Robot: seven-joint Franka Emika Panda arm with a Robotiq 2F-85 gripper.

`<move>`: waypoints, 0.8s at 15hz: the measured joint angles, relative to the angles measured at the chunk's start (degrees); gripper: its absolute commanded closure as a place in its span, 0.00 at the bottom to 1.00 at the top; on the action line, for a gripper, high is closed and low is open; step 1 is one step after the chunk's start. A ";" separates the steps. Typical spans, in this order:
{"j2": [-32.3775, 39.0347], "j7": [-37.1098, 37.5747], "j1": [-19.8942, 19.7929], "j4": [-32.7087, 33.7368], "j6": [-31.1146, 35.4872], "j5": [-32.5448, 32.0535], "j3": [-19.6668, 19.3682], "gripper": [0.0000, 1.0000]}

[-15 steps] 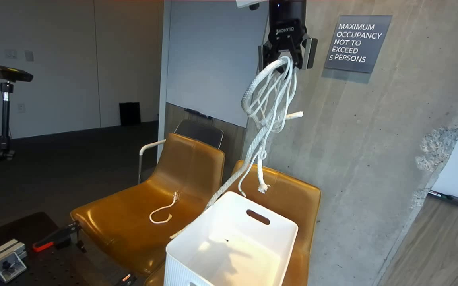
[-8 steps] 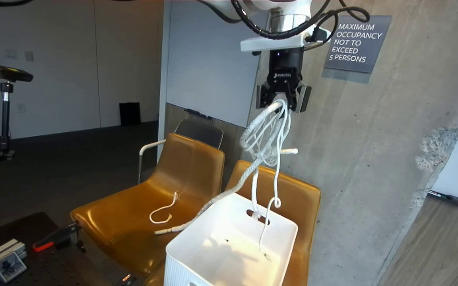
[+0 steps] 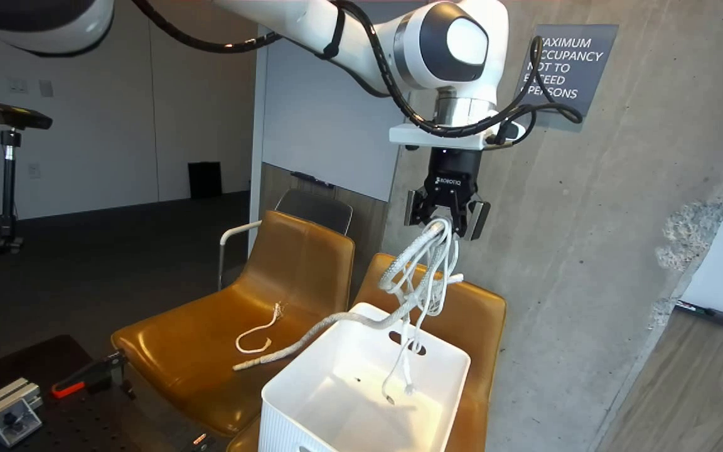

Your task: Put the ropes in the basket

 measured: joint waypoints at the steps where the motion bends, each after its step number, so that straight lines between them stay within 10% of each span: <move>1: 0.40 0.00 -0.01 0.00 0.00 0.00 0.00 0.67; 12: 1.28 -0.28 0.25 -1.34 0.69 -0.02 0.16 0.00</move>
